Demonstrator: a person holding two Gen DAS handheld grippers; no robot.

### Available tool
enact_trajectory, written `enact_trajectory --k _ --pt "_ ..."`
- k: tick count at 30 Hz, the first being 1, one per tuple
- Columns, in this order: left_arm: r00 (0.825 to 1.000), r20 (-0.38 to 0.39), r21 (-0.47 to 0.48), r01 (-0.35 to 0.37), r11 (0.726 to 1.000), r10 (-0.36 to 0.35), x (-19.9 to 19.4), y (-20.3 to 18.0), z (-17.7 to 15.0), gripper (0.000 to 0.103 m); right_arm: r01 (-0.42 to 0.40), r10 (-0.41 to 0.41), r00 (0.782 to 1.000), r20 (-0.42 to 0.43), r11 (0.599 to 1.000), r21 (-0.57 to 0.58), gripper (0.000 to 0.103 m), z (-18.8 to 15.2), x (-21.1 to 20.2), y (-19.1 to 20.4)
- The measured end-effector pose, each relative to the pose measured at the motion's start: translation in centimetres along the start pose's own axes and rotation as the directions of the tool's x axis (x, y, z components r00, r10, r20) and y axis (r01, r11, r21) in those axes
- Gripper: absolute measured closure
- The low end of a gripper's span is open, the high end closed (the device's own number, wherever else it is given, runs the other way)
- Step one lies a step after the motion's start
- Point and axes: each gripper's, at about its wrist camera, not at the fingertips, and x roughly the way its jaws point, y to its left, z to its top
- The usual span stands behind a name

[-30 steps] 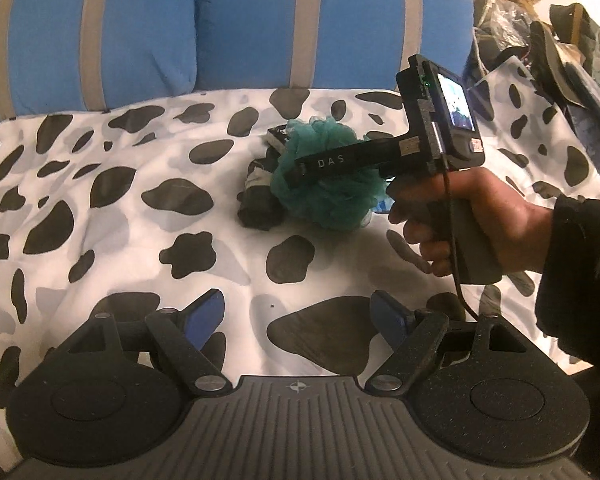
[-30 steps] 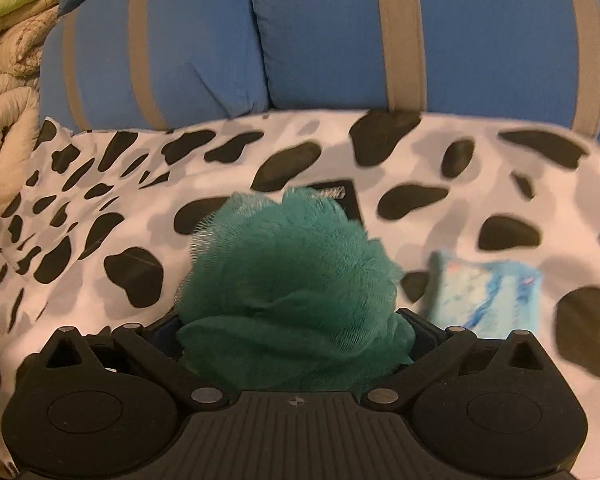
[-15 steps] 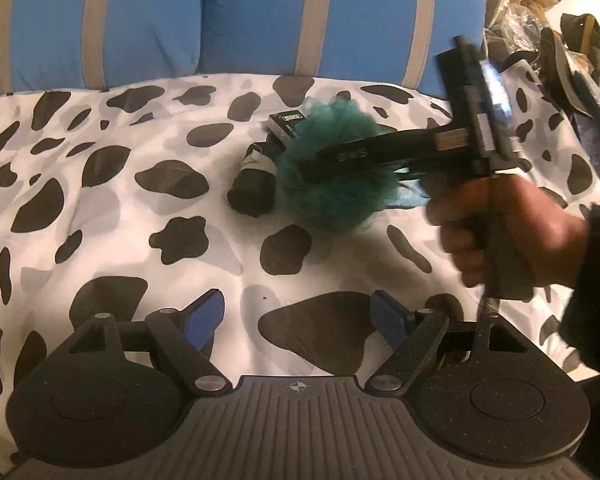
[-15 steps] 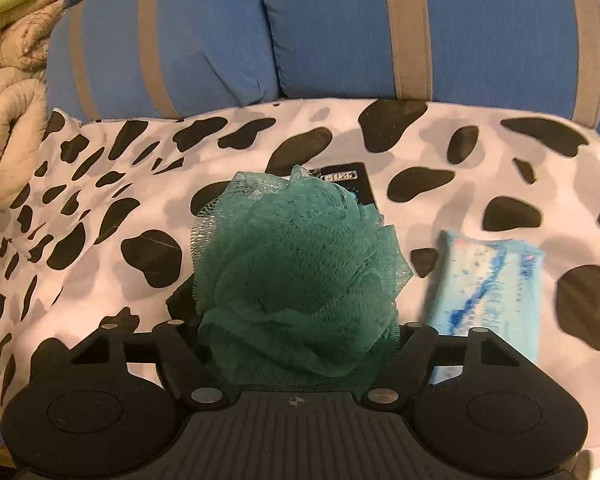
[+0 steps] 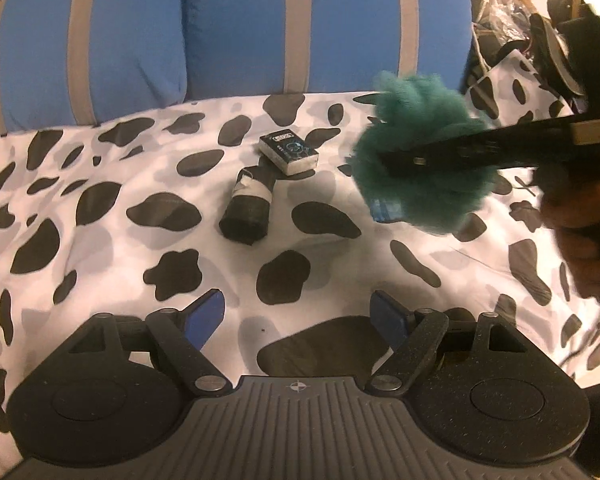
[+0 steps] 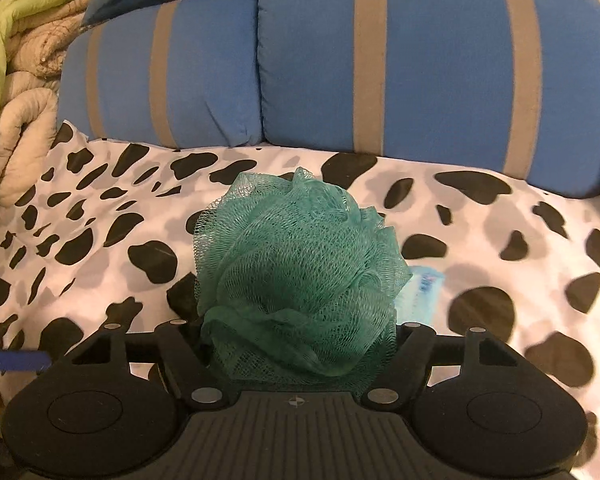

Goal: Organize soft objects
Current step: 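Grasp the black tape-wrapped roll with the left tool while the right holds the puff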

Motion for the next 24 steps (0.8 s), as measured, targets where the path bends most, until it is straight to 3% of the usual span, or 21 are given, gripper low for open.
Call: enact_trajectory --k 12,24 --pt "0.997 0.045 0.11 -0.059 0.992 0.055 2.5 -0.3 1.4 0.023 0.061 -0.061 0.998 -0.014 0.998 -0.004 0.029 -2.7 -5.5 -1.5" --pt "0.989 0.059 0.159 -0.147 0.976 0.139 7.0 0.7 4.5 0.024 0.111 -0.111 0.994 -0.008 0.988 0.107 0.029 -3.7 -9.0 -4.3"
